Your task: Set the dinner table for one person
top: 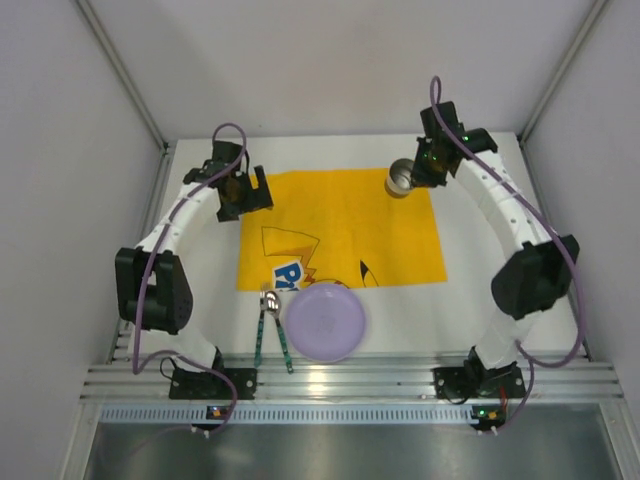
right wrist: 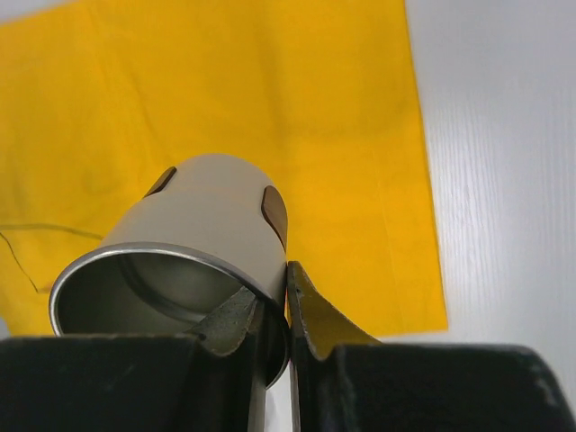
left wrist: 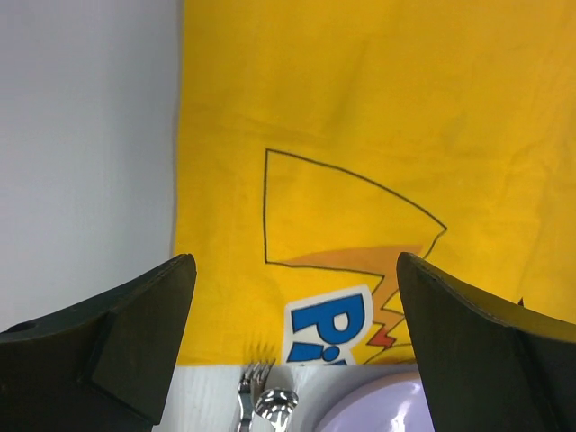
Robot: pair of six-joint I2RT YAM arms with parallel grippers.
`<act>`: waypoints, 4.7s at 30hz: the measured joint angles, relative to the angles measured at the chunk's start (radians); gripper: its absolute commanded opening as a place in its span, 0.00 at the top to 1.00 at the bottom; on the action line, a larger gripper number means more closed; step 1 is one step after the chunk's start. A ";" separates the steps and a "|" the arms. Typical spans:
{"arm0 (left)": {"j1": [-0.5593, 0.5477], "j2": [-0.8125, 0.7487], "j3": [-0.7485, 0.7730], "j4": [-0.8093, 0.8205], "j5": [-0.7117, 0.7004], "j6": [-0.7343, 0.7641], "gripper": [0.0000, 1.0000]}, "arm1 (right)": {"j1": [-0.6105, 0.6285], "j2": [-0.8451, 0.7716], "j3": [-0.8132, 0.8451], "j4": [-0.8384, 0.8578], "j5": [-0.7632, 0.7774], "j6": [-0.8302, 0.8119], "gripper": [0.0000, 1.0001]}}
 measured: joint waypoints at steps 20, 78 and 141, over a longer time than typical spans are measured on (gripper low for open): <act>-0.135 -0.176 -0.216 -0.018 0.057 -0.011 0.01 | -0.109 0.725 0.577 -0.167 0.055 0.072 0.48; -0.362 0.303 0.254 -0.084 0.190 0.135 1.00 | -0.293 -0.543 -0.503 -0.084 -0.020 -0.049 0.18; 0.120 -0.228 -0.055 -0.149 -0.176 0.058 0.02 | 0.925 0.612 0.170 0.118 -0.217 0.109 0.72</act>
